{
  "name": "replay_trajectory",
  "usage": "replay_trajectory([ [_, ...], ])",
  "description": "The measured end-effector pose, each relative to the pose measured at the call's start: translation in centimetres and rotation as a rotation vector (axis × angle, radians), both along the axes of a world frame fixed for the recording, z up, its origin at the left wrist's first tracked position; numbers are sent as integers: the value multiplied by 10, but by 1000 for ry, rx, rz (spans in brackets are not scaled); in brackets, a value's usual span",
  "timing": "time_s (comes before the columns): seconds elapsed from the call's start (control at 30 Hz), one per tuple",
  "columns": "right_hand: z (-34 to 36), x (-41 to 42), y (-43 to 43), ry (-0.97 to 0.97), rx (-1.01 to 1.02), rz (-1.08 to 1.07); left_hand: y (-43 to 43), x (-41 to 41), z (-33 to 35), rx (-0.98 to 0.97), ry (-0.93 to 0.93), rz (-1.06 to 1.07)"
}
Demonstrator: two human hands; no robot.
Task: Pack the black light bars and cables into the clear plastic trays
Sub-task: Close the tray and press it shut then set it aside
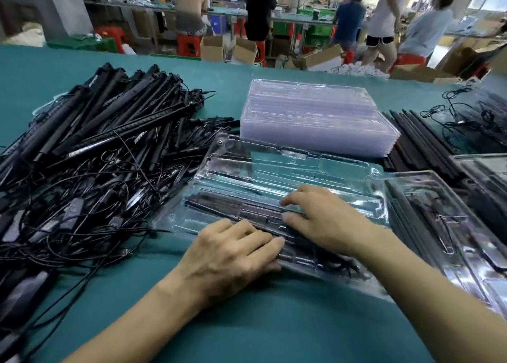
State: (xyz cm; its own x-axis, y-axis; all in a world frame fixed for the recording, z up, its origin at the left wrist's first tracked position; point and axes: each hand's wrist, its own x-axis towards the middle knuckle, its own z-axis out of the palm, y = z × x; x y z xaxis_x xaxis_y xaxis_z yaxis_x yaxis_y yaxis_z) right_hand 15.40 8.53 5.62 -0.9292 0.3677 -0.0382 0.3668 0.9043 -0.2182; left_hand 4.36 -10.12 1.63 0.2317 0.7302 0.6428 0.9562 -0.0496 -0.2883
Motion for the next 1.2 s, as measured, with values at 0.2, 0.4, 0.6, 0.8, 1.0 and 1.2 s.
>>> replay_trajectory([
  [0.2,3,6,-2,-78,-91,-165,4,-2,2,49,12,34],
  [0.4,2,-1,-8,-90,0,-167,0,-4,-3,-15,-63,-24],
  [0.6,-4,4,-17,-77,73,-158,0,-4,-5,1,-45,-17],
  [0.8,-11,-15,-25,-126,36,-343,0,-4,-6,-14,-42,-24],
  [1.0,-23,-18,-21,-67,22,-384,-7,-18,5,-160,-289,-22],
  [1.2,-27,-16,-22,-20,50,-367,-9,-76,31,-176,-751,729],
])
